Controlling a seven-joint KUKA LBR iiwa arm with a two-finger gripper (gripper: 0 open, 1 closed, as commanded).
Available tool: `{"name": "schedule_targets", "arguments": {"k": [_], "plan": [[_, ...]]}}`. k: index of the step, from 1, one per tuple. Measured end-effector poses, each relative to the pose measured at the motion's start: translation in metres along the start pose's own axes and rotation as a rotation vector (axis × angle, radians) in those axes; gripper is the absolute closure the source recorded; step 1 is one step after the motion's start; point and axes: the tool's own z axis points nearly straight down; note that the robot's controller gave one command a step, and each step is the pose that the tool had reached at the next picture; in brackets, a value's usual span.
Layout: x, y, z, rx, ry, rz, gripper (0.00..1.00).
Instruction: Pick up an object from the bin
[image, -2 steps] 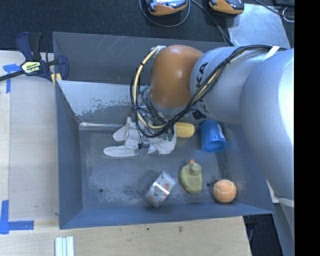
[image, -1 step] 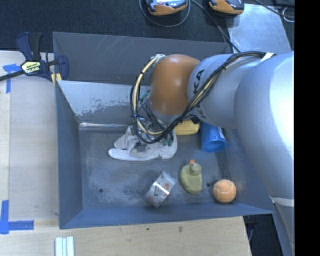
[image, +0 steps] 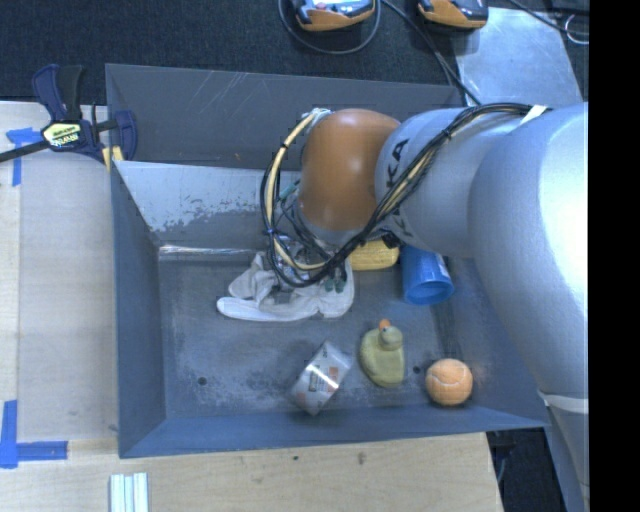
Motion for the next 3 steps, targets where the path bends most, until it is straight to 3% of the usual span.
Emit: {"name": "schedule_targets", "arguments": {"k": [1,2,3], "plan": [[-0.004,0.001,-0.099,0.0,-0.003,0.009,1.0],[-0.004,0.001,-0.099,0.0,-0.003,0.009,1.0],[-0.001,-0.005,-0.137,0.0,0.004,-0.008,1.0]]}}
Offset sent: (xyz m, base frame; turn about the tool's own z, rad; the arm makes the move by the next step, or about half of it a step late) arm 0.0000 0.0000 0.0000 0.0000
